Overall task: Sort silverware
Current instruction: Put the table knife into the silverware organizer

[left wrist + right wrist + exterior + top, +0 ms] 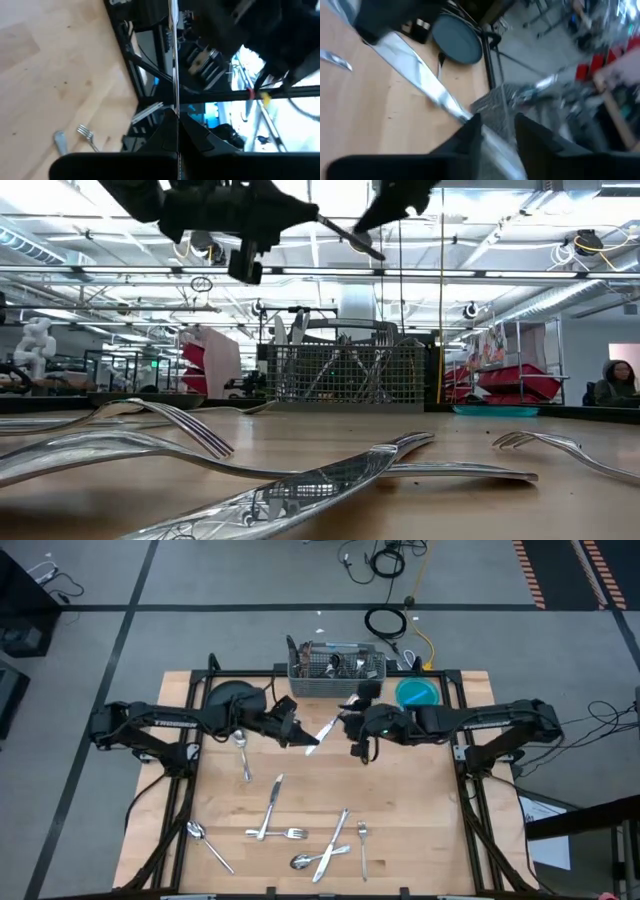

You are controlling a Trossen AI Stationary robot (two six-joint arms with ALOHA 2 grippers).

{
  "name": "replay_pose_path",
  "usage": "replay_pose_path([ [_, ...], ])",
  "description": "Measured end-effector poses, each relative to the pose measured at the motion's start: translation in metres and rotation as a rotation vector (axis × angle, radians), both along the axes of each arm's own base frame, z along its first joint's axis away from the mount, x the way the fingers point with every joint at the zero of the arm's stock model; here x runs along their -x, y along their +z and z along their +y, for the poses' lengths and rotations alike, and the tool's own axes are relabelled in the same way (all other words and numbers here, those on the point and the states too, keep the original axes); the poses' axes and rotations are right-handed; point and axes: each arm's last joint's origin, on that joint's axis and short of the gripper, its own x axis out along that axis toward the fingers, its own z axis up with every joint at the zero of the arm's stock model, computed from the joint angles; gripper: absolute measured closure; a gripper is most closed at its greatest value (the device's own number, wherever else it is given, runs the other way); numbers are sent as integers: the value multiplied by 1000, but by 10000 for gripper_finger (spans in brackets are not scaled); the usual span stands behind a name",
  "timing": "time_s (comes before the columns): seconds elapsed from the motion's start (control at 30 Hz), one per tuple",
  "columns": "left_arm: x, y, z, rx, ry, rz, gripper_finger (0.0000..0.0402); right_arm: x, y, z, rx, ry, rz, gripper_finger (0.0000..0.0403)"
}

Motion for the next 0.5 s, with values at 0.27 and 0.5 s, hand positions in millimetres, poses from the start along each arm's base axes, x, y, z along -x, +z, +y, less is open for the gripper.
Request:
replay_pose_path([
  [0.27, 1, 9, 16, 31, 18, -10, 399, -44, 4, 19, 346, 57, 216, 172],
  [0.5, 6, 7, 33, 37, 42, 6, 399, -48, -1, 27, 412, 23, 259, 151],
])
